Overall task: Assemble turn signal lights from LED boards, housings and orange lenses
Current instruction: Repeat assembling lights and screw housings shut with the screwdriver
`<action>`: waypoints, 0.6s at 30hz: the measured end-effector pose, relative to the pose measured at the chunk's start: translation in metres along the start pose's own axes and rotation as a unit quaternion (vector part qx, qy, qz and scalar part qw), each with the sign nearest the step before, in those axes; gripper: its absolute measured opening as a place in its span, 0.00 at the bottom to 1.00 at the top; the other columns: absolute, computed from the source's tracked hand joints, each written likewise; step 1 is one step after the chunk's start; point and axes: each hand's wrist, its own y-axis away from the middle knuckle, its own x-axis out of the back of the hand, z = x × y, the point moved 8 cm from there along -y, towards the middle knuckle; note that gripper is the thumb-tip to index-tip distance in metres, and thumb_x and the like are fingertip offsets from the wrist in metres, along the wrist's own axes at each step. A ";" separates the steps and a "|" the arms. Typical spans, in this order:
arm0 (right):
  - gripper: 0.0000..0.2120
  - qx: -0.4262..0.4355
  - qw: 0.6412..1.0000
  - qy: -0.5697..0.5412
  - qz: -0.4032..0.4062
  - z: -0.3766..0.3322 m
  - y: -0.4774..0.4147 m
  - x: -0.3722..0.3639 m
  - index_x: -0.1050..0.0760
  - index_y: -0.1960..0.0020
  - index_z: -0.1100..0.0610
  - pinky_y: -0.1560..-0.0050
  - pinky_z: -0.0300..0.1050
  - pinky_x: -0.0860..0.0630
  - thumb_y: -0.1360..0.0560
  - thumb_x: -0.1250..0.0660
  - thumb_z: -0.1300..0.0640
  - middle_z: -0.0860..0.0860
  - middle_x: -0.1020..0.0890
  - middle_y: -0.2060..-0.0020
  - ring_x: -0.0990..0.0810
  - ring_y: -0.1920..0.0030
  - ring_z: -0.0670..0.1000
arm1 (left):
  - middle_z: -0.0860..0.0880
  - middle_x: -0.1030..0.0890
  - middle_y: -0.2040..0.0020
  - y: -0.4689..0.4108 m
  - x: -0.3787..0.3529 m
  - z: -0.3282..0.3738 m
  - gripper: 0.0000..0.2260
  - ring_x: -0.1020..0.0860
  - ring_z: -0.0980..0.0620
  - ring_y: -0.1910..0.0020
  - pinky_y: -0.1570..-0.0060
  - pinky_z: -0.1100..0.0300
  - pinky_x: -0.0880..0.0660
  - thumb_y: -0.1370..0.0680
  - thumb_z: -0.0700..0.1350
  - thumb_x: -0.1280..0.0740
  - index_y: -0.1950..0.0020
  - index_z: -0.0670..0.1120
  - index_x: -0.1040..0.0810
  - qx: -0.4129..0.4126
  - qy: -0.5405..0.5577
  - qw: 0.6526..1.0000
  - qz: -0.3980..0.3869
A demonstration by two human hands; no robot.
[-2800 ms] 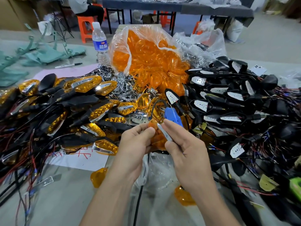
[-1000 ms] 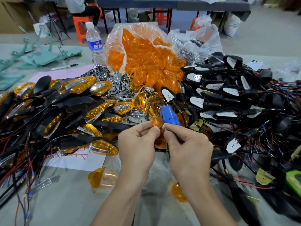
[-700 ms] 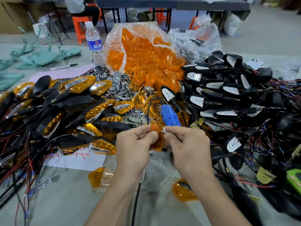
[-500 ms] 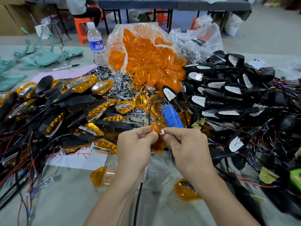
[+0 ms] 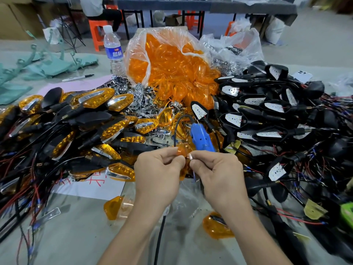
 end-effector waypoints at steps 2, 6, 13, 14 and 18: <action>0.18 0.006 1.000 0.008 -0.007 0.000 0.002 -0.001 0.23 0.51 0.33 0.62 0.45 0.20 0.22 0.26 0.58 0.46 0.15 0.63 0.19 0.63 0.51 | 0.53 0.12 0.61 -0.001 0.000 -0.005 0.09 0.13 0.54 0.62 0.60 0.52 0.14 0.24 0.35 0.25 0.49 0.48 0.11 0.017 -0.004 1.000 -0.006; 0.19 0.020 0.999 0.026 0.016 -0.003 0.004 0.000 0.24 0.50 0.31 0.59 0.38 0.21 0.23 0.24 0.56 0.34 0.17 0.59 0.19 0.60 0.45 | 0.50 0.12 0.61 -0.002 -0.002 -0.007 0.10 0.13 0.51 0.63 0.63 0.56 0.16 0.23 0.34 0.25 0.52 0.50 0.11 0.045 0.028 0.998 -0.020; 0.07 -0.144 0.988 -0.052 -0.036 0.024 -0.010 0.004 0.14 0.58 0.42 0.67 0.30 0.23 0.34 0.17 0.46 0.39 0.14 0.65 0.15 0.63 0.40 | 0.42 0.12 0.56 0.002 -0.009 -0.020 0.10 0.13 0.47 0.60 0.64 0.60 0.18 0.22 0.34 0.30 0.55 0.45 0.10 0.142 0.205 0.967 -0.052; 0.07 -0.160 0.982 -0.078 -0.058 0.026 -0.010 0.001 0.13 0.56 0.44 0.65 0.34 0.20 0.32 0.18 0.47 0.42 0.13 0.64 0.14 0.63 0.43 | 0.41 0.12 0.54 0.005 -0.013 -0.023 0.09 0.13 0.47 0.59 0.63 0.60 0.17 0.22 0.35 0.30 0.54 0.44 0.10 0.160 0.237 0.956 -0.063; 0.03 -0.213 0.947 -0.210 -0.115 0.028 0.000 -0.020 0.12 0.51 0.49 0.53 0.55 0.13 0.25 0.23 0.55 0.56 0.13 0.57 0.13 0.53 0.57 | 0.42 0.12 0.52 0.011 -0.025 -0.030 0.09 0.12 0.48 0.56 0.57 0.58 0.16 0.30 0.42 0.29 0.55 0.49 0.10 0.190 0.309 0.929 -0.075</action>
